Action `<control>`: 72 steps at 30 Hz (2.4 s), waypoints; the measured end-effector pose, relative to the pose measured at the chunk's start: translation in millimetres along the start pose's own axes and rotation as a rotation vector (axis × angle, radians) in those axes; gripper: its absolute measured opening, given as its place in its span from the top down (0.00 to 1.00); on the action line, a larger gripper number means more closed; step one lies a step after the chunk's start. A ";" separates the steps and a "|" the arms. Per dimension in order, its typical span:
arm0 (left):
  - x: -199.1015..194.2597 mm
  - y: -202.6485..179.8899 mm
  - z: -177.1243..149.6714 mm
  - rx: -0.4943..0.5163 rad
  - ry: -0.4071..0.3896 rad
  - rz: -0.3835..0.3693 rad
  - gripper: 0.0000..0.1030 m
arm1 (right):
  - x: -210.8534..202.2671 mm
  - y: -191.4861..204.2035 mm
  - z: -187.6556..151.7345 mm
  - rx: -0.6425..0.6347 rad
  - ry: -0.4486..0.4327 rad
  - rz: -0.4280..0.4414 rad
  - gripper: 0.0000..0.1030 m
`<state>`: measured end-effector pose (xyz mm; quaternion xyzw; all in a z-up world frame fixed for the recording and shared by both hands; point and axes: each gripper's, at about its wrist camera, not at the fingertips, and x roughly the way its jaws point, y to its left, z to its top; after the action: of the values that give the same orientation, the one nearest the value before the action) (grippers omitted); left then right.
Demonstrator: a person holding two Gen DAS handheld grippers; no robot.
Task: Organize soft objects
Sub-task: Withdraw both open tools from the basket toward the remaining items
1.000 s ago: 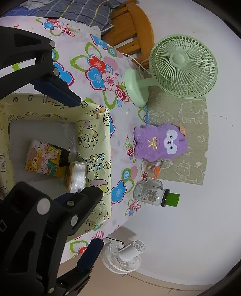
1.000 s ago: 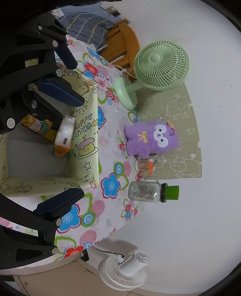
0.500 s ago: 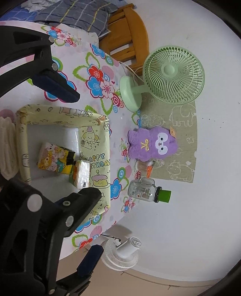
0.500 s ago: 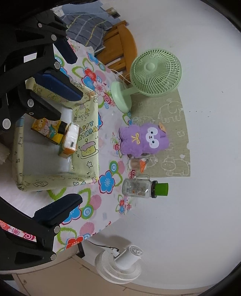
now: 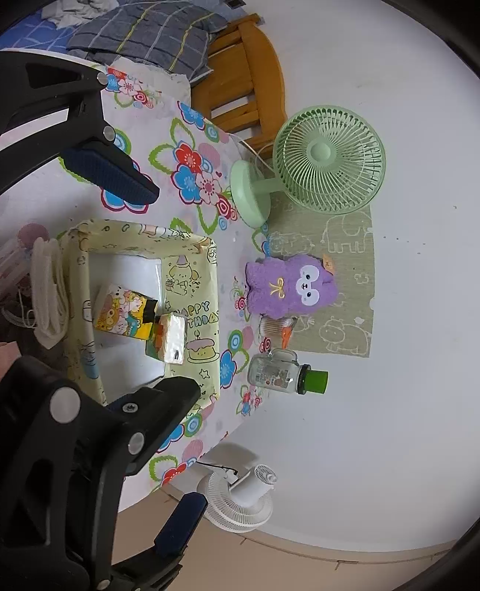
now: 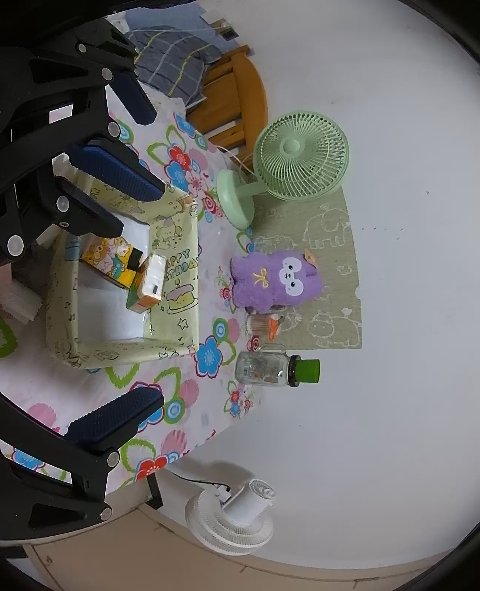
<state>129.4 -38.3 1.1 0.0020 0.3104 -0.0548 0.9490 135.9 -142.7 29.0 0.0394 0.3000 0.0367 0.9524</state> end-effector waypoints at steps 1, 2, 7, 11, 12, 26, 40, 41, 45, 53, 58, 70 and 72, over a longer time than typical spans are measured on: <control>-2.0 -0.6 -0.8 0.001 -0.003 0.001 0.00 | -3.0 0.0 -1.0 -0.001 -0.004 0.002 0.01; -4.8 -1.2 -1.7 0.003 -0.007 0.004 0.00 | -4.6 -0.4 -1.4 -0.001 -0.005 0.003 0.01; -15.3 -3.4 -5.5 0.009 -0.022 0.008 0.00 | -17.1 -0.9 -5.5 -0.003 -0.018 0.005 0.01; -24.3 -6.8 -8.0 0.016 -0.036 0.008 0.00 | -28.0 -1.8 -7.6 -0.003 -0.031 0.003 0.01; -26.5 -7.4 -8.9 0.017 -0.040 0.007 0.00 | -30.4 -1.9 -8.1 -0.004 -0.033 0.003 0.01; -50.9 -13.1 -22.5 0.014 -0.067 -0.017 0.00 | -56.0 -1.1 -19.5 -0.011 -0.039 0.024 0.01; -62.5 -11.5 -42.9 -0.007 -0.057 -0.040 0.00 | -71.1 1.1 -39.4 -0.015 -0.034 0.013 0.01; -62.9 -11.7 -45.0 -0.007 -0.057 -0.039 0.00 | -71.4 1.2 -41.1 -0.015 -0.031 0.011 0.01; -63.8 -12.2 -51.3 -0.004 -0.056 -0.033 0.00 | -71.3 1.5 -47.9 -0.014 -0.029 0.011 0.01; -60.1 -11.2 -68.7 -0.008 -0.042 -0.012 0.01 | -66.7 0.5 -64.4 -0.001 -0.020 0.020 0.01; -57.1 -14.7 -84.3 -0.020 -0.046 -0.007 0.01 | -65.0 -2.4 -79.2 -0.007 -0.020 0.014 0.01; -41.1 -21.8 -108.2 -0.016 0.011 -0.026 0.01 | -54.2 -11.4 -106.6 0.009 0.030 -0.011 0.01; -39.5 -22.2 -112.4 -0.017 0.010 -0.023 0.02 | -53.4 -12.2 -110.4 0.008 0.032 -0.016 0.01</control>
<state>29.2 -52.1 -65.8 -0.0092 0.3154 -0.0629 0.9468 29.4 -154.0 -32.1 0.0400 0.3158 0.0286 0.9476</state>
